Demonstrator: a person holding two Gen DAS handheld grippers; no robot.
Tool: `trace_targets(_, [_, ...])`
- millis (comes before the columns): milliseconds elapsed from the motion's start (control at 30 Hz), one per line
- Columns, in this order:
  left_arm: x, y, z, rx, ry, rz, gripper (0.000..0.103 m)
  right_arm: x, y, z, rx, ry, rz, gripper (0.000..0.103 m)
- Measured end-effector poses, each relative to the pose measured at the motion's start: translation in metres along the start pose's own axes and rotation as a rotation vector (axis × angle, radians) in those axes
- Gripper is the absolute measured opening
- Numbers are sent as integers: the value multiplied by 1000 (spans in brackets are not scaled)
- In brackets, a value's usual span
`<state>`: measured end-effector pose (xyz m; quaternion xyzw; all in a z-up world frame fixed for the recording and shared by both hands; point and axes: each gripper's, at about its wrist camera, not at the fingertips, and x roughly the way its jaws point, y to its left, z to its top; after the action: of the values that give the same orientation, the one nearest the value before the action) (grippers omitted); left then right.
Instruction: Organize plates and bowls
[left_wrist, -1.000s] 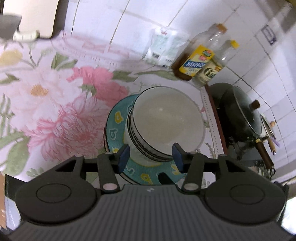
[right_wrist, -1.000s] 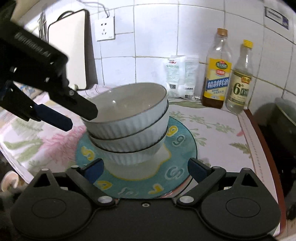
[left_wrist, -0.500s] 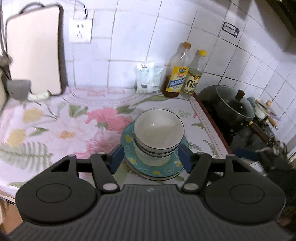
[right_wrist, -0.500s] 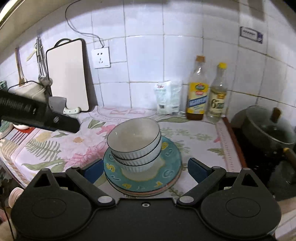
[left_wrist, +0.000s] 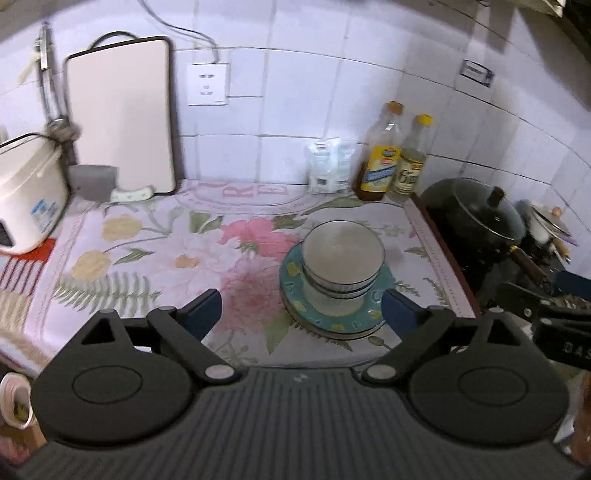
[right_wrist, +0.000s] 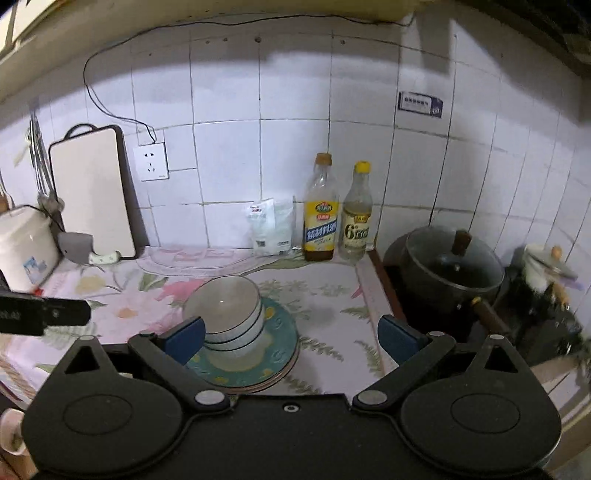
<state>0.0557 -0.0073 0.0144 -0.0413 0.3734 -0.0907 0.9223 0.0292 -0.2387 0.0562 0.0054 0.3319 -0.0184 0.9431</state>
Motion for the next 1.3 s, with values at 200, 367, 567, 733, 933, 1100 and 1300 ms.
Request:
trace_targets(200, [-19, -12, -16, 93, -42, 71, 94, -14, 8, -2, -23, 60, 33, 101])
trace_targets(367, [-19, -14, -31, 90, -32, 93, 94, -26, 19, -12, -40, 93, 57, 101])
trace_targets(567, [-10, -13, -49, 76, -4, 124, 94, -31, 26, -22, -61, 80, 51, 101])
trace_targets(733, [-11, -13, -55, 87, 12, 134, 94, -34, 30, -25, -83, 91, 38, 101])
trace_targets(933, [-11, -14, -55, 75, 39, 117, 94, -39, 28, -27, -97, 99, 9, 101])
trace_targets(1100, [-8, -12, -56, 70, 59, 120, 94, -38, 29, -31, -101, 101, -1, 101])
trace_targets(1300, [-4, -7, -56, 31, 85, 153, 95, -37, 35, -33, -133, 94, -26, 101])
